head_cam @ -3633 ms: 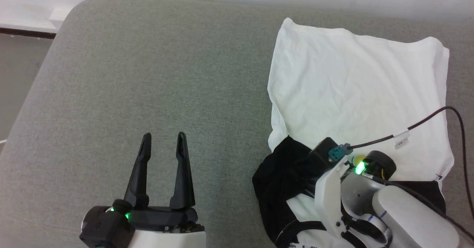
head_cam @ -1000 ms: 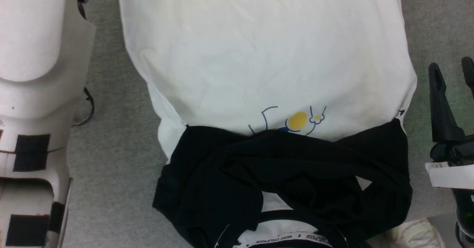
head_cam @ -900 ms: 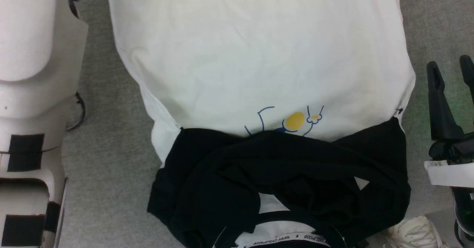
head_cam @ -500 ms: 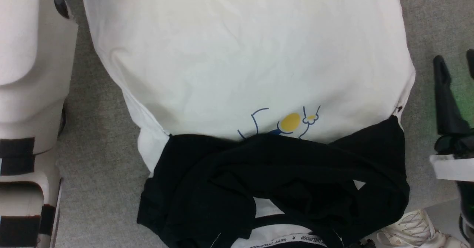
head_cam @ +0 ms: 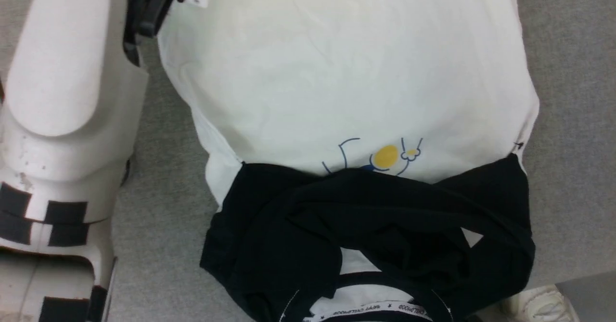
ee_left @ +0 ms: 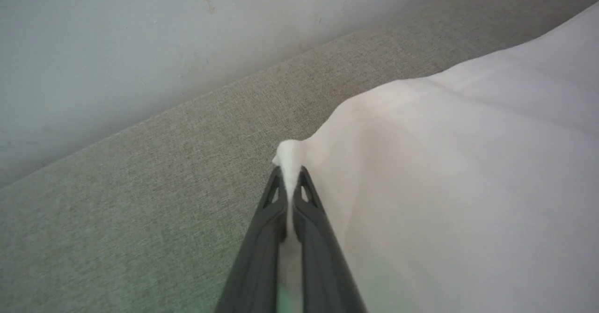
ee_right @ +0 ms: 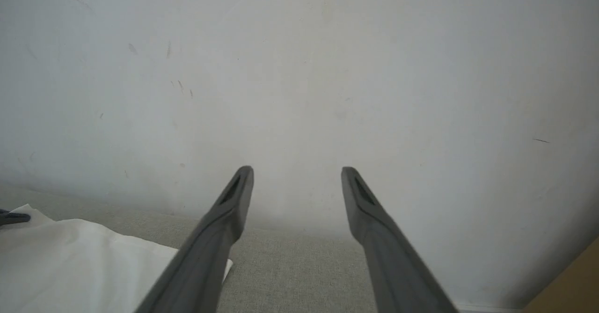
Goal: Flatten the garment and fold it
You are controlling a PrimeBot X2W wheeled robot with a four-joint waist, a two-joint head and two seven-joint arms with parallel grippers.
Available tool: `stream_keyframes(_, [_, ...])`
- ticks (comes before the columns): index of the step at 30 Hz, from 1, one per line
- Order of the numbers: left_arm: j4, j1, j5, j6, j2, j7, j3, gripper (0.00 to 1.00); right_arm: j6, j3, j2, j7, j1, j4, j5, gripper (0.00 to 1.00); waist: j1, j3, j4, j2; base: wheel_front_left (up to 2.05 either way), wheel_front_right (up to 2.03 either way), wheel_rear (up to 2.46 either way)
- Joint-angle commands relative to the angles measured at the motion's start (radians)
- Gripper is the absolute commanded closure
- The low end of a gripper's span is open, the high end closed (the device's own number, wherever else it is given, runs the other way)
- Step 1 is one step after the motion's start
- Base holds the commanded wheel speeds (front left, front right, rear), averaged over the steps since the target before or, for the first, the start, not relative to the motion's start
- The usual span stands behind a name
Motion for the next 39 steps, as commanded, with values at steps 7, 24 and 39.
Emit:
stream_keyframes(7, [0.042,-0.026,-0.006,0.004,-0.048,-0.060,-0.026,1.00,-0.001,0.142,-0.047,0.288,-0.332,0.253,0.055,0.00,0.0000,0.012,0.076,-0.0001,0.00,0.00,0.00])
stream_keyframes(24, [0.086,-0.077,-0.007,0.005,-0.106,-0.095,-0.078,1.00,-0.001,0.383,0.051,0.687,-0.583,0.661,-0.035,0.00,0.0000,0.065,0.155,-0.0001,0.00,0.00,0.00])
stream_keyframes(39, [0.102,-0.108,-0.017,0.008,-0.114,-0.113,-0.092,1.00,-0.001,0.381,0.053,0.644,-0.593,0.677,-0.059,1.00,0.0000,0.106,0.178,-0.0001,0.00,0.00,0.00])
